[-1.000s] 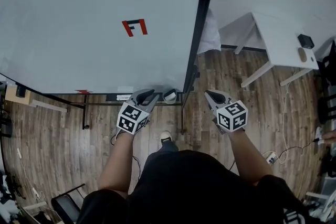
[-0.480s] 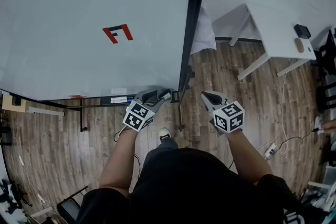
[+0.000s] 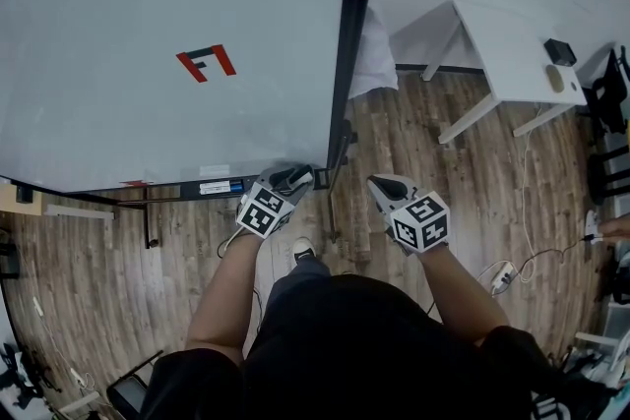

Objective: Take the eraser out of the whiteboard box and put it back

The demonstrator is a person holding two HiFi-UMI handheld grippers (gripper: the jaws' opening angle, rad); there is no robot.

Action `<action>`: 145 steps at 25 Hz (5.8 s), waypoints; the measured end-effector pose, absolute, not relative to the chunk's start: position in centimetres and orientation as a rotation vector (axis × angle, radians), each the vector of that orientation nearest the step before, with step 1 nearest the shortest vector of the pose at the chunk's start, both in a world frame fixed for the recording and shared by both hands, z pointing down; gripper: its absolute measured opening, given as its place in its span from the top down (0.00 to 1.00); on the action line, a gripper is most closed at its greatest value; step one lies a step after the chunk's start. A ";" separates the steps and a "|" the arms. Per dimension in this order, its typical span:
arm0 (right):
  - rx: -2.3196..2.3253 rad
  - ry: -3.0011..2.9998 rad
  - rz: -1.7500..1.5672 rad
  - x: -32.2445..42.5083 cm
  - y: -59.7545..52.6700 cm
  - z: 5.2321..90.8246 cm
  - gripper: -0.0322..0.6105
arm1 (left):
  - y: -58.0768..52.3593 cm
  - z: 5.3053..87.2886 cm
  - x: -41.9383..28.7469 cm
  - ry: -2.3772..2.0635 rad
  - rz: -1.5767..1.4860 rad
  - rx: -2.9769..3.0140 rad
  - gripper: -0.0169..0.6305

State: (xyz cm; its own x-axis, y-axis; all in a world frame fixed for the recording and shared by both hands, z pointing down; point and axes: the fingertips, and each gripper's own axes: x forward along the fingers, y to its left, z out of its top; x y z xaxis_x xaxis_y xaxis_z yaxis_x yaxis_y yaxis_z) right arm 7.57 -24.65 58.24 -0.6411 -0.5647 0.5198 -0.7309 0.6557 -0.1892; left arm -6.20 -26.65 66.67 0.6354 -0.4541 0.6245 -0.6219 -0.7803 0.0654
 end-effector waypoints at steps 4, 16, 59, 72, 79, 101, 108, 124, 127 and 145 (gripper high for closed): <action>1.014 -2.451 0.547 7.7 -24.5 58.4 0.96 | -26.7 68.2 -5.9 -0.867 0.947 2.567 0.66; 1.014 -2.441 0.537 8.2 -24.5 58.5 0.96 | -27.7 70.8 -5.3 -0.879 1.007 2.530 0.64; 0.968 -2.456 0.512 7.8 -23.3 57.9 0.96 | -27.8 68.2 -5.7 -0.967 0.918 2.489 0.75; 0.941 -2.498 0.473 7.2 -22.0 56.4 0.95 | -26.5 63.5 -6.2 -1.048 0.848 2.538 0.75; 0.920 -2.520 0.454 6.9 -20.6 55.6 0.96 | -25.2 60.9 -6.8 -1.117 0.748 2.557 0.75; 0.816 -2.553 0.419 6.2 -16.4 54.8 0.96 | -17.3 59.5 -10.1 -1.209 0.688 2.496 0.75; 0.798 -2.550 0.412 6.0 -15.5 55.0 0.96 | -15.5 60.1 -10.8 -1.231 0.676 2.468 0.75; 0.800 -2.542 0.429 6.2 -14.9 55.5 0.96 | -14.9 60.5 -11.2 -1.240 0.675 2.449 0.75; 0.803 -2.540 0.437 6.3 -15.1 55.6 0.96 | -15.4 60.4 -11.3 -1.237 0.671 2.452 0.75; 0.854 -2.513 0.494 6.7 -18.6 56.7 0.96 | -22.2 59.0 -9.3 -1.178 0.662 2.517 0.75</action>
State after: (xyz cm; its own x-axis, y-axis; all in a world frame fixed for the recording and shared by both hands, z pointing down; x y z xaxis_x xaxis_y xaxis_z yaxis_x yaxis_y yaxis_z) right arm 6.67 -18.62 56.74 -0.7134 -0.4822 0.5085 -0.6388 0.7458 -0.1890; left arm -9.28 -22.19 59.03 0.5617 -0.6466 0.5161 -0.7769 -0.6267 0.0605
